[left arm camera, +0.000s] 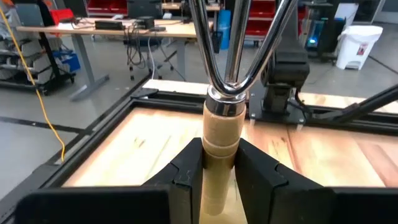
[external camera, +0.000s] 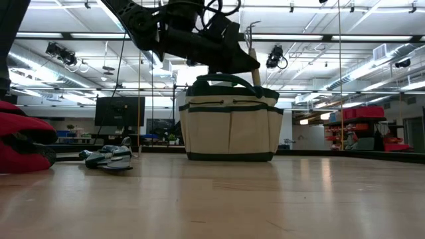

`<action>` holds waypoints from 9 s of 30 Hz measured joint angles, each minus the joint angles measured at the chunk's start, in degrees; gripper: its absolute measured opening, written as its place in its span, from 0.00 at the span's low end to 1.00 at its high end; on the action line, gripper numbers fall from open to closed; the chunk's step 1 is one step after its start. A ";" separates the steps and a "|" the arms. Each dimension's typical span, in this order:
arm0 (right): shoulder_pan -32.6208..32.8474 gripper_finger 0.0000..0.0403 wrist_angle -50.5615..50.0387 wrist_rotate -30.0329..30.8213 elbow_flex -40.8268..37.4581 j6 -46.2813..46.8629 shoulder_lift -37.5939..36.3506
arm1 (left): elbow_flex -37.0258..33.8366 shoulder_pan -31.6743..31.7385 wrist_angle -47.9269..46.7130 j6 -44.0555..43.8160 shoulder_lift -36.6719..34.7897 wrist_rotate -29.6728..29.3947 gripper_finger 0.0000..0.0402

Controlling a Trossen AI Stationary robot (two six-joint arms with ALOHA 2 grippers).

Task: Pick & Place Garden tools in Gardening bag
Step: Put the bottom brown hand rake into the gardening bag

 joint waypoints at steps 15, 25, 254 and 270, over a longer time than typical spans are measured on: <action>0.00 0.00 -0.99 0.00 0.01 0.21 0.00 | 0.00 -0.02 -1.08 -0.06 0.15 -0.02 0.20; 0.00 0.00 -0.97 0.00 0.02 0.37 0.00 | 0.08 0.33 -0.76 0.47 -0.21 0.00 0.20; -25.56 0.67 10.09 -4.49 -0.28 9.38 16.22 | 17.20 -5.71 -52.84 17.84 -25.71 6.60 0.26; -38.44 0.67 16.32 -17.00 -0.26 12.86 29.79 | 17.20 -5.97 -53.56 17.99 -25.71 9.05 0.26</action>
